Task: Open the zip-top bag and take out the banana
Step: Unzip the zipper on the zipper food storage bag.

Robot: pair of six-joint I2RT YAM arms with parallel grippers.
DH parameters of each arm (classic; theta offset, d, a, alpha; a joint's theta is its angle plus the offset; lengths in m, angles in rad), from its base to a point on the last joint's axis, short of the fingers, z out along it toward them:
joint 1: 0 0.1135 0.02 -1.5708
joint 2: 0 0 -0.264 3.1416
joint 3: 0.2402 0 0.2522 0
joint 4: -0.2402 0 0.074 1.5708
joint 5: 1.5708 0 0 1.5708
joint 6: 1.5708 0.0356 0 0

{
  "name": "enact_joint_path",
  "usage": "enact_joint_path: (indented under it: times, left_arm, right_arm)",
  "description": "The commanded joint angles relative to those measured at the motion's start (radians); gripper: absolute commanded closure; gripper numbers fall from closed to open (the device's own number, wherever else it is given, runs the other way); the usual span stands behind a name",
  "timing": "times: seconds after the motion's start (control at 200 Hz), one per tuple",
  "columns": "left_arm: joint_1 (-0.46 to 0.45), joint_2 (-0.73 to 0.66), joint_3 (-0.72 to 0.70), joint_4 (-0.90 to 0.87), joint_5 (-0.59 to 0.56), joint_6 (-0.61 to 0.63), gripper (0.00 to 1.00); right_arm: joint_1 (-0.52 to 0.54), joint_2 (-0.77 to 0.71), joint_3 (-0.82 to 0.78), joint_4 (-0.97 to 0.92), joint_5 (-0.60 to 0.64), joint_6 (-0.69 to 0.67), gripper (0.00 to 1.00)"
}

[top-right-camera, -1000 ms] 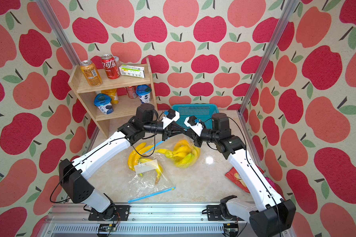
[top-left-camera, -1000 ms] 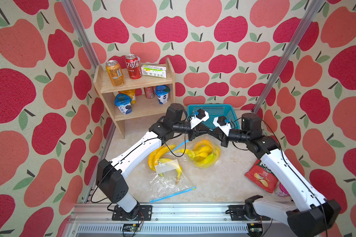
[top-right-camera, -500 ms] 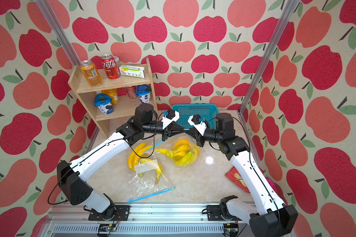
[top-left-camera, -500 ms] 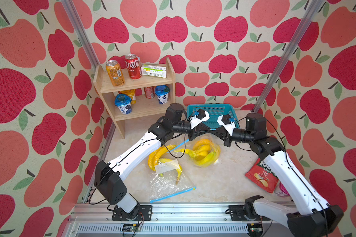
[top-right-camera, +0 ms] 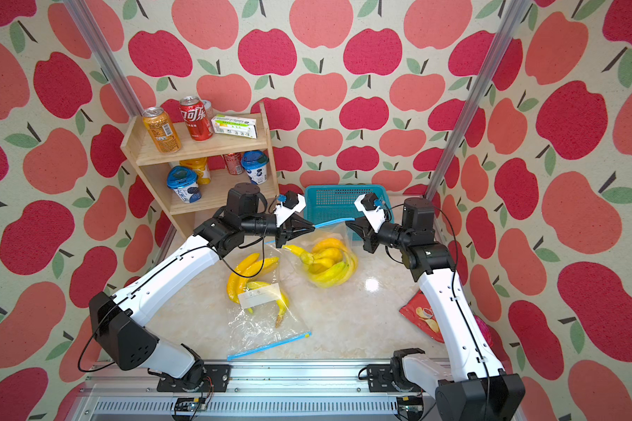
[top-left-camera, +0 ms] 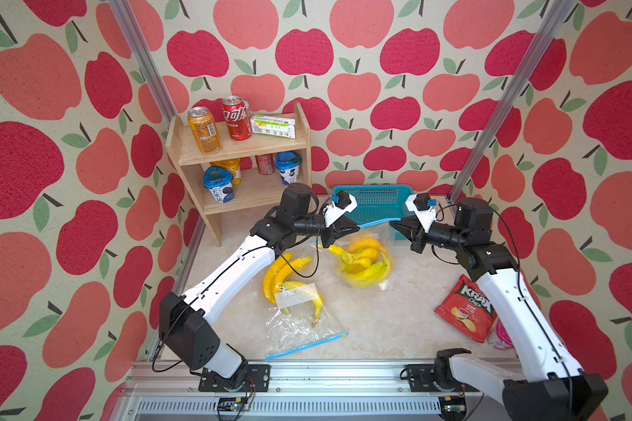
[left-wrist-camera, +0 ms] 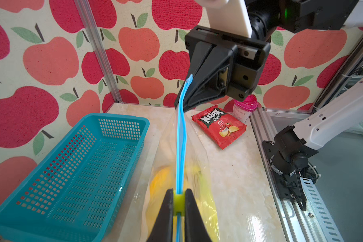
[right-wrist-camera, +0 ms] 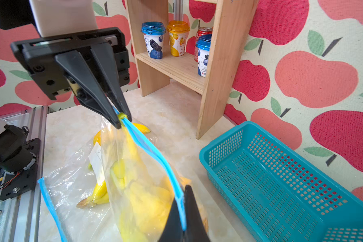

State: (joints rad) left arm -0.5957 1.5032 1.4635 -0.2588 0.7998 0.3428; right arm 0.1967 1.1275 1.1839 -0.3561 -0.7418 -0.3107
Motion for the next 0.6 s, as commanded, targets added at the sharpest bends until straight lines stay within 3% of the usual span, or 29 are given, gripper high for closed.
enact_joint_path:
  times: [0.0, 0.595]
  left_arm:
    - [0.048, -0.081, -0.049, -0.059, -0.001, 0.017, 0.93]
    - [0.173, -0.255, -0.240, -0.064, -0.094, 0.007, 0.93]
  right_arm:
    - [-0.050, 0.014, 0.029, 0.058, 0.044, 0.057, 1.00]
    - [-0.107, 0.081, 0.057, 0.138, 0.105, 0.103, 1.00]
